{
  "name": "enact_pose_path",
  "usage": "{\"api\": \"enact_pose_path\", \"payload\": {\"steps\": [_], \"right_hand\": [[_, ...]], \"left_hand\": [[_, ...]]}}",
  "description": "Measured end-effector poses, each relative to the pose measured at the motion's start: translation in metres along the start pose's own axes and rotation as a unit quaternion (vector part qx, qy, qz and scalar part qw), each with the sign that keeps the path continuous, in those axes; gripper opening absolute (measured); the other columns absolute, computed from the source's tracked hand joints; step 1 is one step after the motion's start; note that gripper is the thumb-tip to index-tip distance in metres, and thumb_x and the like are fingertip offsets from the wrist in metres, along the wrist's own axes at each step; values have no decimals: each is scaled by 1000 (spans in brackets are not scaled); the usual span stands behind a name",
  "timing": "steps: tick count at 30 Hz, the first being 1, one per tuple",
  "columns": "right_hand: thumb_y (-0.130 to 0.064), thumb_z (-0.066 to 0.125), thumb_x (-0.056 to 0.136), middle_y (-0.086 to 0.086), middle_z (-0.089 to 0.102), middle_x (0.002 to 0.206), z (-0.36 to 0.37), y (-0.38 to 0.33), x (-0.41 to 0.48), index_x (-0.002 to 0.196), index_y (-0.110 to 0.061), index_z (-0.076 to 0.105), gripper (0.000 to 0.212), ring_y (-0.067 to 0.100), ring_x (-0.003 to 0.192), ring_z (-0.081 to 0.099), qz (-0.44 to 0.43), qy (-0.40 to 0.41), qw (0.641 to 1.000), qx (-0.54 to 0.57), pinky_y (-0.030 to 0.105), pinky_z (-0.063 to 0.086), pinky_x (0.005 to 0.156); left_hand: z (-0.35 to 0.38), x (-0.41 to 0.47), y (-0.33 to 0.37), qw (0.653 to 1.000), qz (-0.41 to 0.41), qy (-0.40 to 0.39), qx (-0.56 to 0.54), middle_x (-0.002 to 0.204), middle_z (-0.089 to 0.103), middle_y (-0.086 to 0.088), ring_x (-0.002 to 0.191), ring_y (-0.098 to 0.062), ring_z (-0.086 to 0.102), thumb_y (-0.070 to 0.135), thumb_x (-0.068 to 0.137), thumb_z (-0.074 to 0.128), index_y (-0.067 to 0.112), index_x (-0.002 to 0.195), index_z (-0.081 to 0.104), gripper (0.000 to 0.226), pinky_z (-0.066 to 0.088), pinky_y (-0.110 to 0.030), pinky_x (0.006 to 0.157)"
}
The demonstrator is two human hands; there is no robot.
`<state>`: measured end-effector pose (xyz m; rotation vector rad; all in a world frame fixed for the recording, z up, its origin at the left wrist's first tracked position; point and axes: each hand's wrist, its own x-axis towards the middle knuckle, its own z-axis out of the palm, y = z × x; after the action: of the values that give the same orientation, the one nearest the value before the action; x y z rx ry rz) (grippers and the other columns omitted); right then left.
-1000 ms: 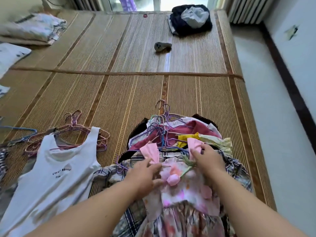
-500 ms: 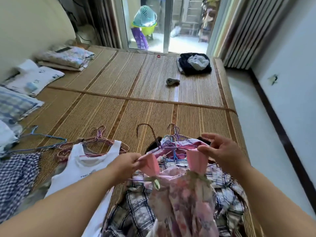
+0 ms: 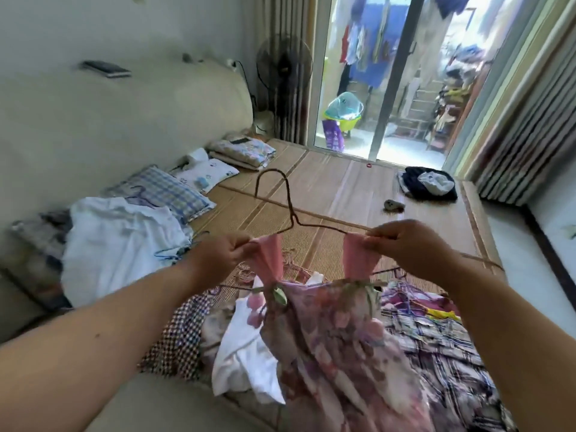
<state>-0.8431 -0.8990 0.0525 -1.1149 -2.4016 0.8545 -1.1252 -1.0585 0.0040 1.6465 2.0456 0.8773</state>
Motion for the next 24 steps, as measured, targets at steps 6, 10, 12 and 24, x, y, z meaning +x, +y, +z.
{"api": "enact_pose_path", "payload": {"steps": [6, 10, 12, 24], "right_hand": [[-33, 69, 82, -13, 65, 64, 76, -103, 19, 77, -32, 71, 5, -8, 51, 53, -76, 2, 996, 39, 6, 38, 46], [-34, 67, 85, -5, 59, 60, 118, -141, 42, 68, -36, 65, 17, 1, 49, 46, -94, -33, 995, 25, 22, 38, 52], [-33, 66, 86, -11, 55, 55, 138, -154, 58, 69, -35, 65, 17, 2, 49, 45, -100, -44, 994, 21, 25, 37, 54], [-32, 57, 91, -3, 66, 84, 254, -173, 172, 101, -22, 70, 20, 16, 79, 59, -116, -147, 981, -56, 28, 45, 69]], "left_hand": [[-115, -63, -44, 991, -22, 51, 118, 69, 56, 6, 68, -12, 53, 36, 96, 50, 28, 70, 52, 28, 35, -26, 60], [-161, -79, -78, 982, -74, 42, 166, 89, 63, -7, 88, -26, 56, 35, 98, 44, 10, 90, 62, 31, 40, -36, 77], [-178, -81, -96, 976, -101, 57, 186, 100, 64, -7, 92, -23, 55, 35, 99, 42, 8, 98, 61, 33, 38, -35, 77], [-223, -27, -217, 940, -187, 62, 279, 98, 64, -5, 91, -25, 55, 35, 97, 44, 19, 92, 60, 23, 43, -37, 78]]}}
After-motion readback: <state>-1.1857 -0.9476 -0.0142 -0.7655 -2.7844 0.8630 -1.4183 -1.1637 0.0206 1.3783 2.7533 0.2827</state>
